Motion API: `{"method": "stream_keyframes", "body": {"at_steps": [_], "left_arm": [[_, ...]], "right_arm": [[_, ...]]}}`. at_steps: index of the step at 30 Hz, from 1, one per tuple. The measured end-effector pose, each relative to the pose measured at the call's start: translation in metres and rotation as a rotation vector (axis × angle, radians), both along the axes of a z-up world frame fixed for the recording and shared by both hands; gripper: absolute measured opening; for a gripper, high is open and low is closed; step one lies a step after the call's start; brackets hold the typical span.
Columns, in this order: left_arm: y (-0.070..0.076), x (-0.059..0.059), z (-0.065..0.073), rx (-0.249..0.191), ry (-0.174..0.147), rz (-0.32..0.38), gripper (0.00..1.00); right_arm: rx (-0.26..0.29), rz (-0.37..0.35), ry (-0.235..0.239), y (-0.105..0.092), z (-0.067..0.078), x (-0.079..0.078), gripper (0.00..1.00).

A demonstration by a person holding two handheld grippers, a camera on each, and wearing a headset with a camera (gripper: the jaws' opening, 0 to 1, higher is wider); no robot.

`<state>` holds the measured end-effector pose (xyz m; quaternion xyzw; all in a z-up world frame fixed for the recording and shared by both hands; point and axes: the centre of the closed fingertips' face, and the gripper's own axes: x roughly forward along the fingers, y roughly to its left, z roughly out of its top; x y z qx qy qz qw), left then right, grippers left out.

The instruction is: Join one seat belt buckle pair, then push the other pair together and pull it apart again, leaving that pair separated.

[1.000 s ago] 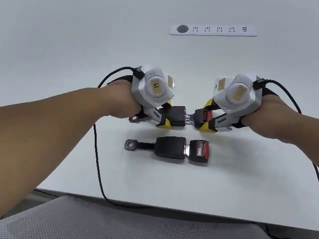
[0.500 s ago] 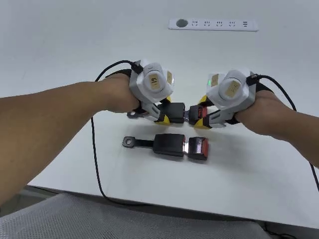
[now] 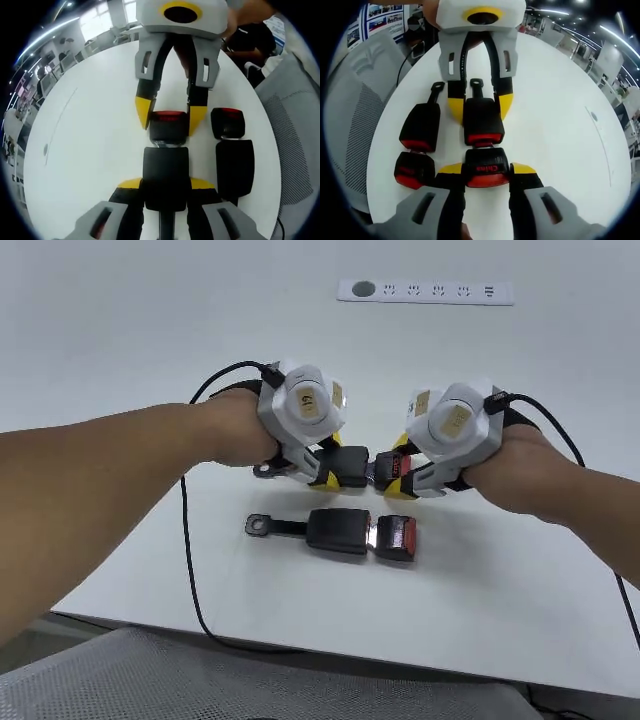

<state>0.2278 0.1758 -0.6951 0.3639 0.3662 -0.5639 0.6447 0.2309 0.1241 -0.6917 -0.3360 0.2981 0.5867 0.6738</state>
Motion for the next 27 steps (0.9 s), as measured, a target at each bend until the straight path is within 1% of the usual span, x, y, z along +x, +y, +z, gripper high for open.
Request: {"method": "stream_keyframes", "body": {"at_steps": [3,6,10,11,12,14,17,19,21,22,24,25,27], "left_arm": [[0.000,0.000,0.000,0.003,0.006,0.004,0.33],[0.000,0.000,0.000,0.005,0.005,0.006,0.33],[0.001,0.000,0.000,-0.013,0.001,0.029,0.33],[0.001,0.001,0.000,-0.015,-0.002,0.022,0.33],[0.001,0.001,0.000,-0.013,-0.004,0.017,0.33],[0.000,0.000,0.000,-0.001,-0.001,0.008,0.33],[0.000,0.000,0.001,0.009,-0.001,0.002,0.33],[0.000,0.000,0.001,0.009,-0.003,0.001,0.33],[0.000,0.000,0.001,0.003,-0.008,0.003,0.33],[0.000,0.000,0.001,0.001,-0.008,0.008,0.33],[-0.001,-0.001,0.002,0.002,-0.006,0.010,0.34],[-0.001,-0.003,0.002,0.004,-0.006,0.010,0.34],[-0.002,-0.003,0.002,0.007,-0.003,0.010,0.34]], "right_arm": [[-0.005,0.002,-0.002,-0.001,0.001,-0.001,0.32],[-0.018,-0.003,-0.005,-0.005,0.001,-0.001,0.32],[-0.027,-0.023,-0.002,-0.015,0.001,0.000,0.32],[-0.013,-0.030,0.002,-0.016,0.001,-0.001,0.33],[-0.007,-0.038,0.009,-0.016,0.001,-0.003,0.33],[-0.008,-0.037,0.000,-0.017,0.002,-0.004,0.33],[-0.002,-0.051,0.005,-0.023,0.003,-0.005,0.33],[-0.008,-0.056,-0.001,-0.030,0.002,-0.005,0.33],[-0.011,-0.075,-0.002,-0.043,0.003,-0.005,0.33],[-0.015,-0.082,-0.004,-0.052,0.003,-0.007,0.34],[-0.020,-0.100,-0.006,-0.069,0.003,-0.007,0.34],[-0.024,-0.112,-0.004,-0.079,0.003,-0.009,0.34],[-0.029,-0.124,0.000,-0.093,0.003,-0.012,0.34]]}}
